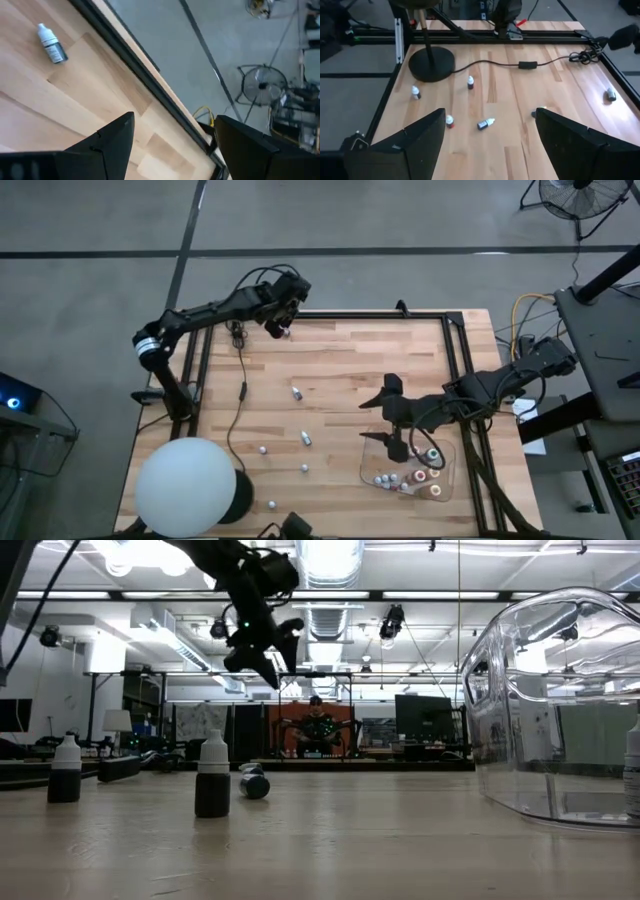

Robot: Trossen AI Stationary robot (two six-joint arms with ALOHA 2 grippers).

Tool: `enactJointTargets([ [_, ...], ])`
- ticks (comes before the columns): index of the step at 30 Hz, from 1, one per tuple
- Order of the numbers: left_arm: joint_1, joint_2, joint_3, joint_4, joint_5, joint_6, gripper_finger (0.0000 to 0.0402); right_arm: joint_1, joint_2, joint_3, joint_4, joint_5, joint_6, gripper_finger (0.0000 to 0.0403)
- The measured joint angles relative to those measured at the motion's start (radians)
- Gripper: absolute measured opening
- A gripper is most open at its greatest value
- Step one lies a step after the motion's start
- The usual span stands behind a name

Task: Pick & Place food coloring
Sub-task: Put the black food color into the transparent bin

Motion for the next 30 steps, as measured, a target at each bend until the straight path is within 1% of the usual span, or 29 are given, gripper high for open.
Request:
enactJointTargets([
  [6,0.017,0.022,-0.042,-0.08,0.001,-0.06,0.0245,-0.001,-0.004,-0.005,0.0,0.008,-0.04,0.0295],
  [14,0.028,0.053,-0.121,-0.063,0.036,-0.096,0.0245,-0.002,-0.004,-0.011,0.002,0.007,-0.05,0.0296],
  [17,0.03,0.058,-0.157,-0.045,0.037,-0.138,0.0245,-0.002,-0.004,-0.012,0.002,0.007,-0.045,0.0299],
  [24,0.03,0.081,-0.239,0.042,0.066,-0.305,0.0245,-0.002,0.0,-0.014,0.004,0.006,-0.038,0.0292],
  [30,0.039,0.117,-0.269,0.127,0.063,-0.346,0.0245,-0.002,0.0,-0.025,0.003,0.005,-0.03,0.0292],
])
